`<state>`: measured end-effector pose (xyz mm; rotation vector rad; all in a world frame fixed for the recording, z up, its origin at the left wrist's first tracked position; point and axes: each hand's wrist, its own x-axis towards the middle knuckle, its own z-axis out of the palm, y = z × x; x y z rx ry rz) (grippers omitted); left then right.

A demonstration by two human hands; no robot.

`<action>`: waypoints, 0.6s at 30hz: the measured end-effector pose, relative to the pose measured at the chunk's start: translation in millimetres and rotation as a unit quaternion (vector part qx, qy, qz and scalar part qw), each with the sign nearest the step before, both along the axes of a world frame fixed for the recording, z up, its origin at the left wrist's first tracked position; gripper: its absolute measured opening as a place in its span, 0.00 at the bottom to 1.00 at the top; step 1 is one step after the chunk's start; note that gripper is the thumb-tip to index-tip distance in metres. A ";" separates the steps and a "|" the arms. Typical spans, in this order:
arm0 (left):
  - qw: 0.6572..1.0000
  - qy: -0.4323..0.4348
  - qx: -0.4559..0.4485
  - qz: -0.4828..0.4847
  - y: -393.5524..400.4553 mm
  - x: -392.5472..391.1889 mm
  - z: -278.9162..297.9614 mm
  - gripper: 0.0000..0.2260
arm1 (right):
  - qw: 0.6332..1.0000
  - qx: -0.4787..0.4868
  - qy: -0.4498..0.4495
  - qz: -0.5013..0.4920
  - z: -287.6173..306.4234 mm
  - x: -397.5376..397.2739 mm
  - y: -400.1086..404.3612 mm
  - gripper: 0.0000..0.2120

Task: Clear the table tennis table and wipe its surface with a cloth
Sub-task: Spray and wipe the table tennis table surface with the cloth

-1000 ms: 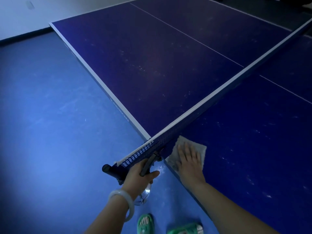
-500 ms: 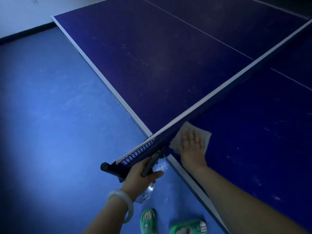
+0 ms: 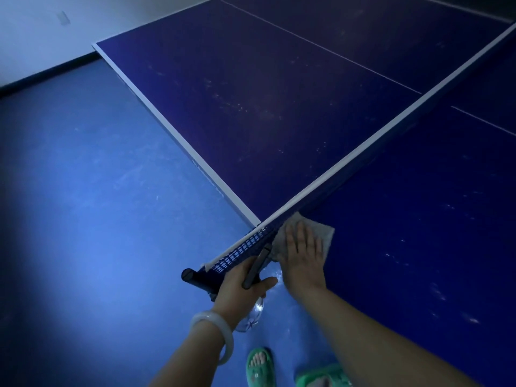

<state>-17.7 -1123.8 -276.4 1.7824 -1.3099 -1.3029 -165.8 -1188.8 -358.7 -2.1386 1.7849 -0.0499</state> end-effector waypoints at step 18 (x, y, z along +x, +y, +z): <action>0.997 0.032 -0.057 -0.047 -18.0 -20.2 1.2 0.10 | 0.998 0.038 0.045 -0.001 6.3 -76.5 7.7 0.30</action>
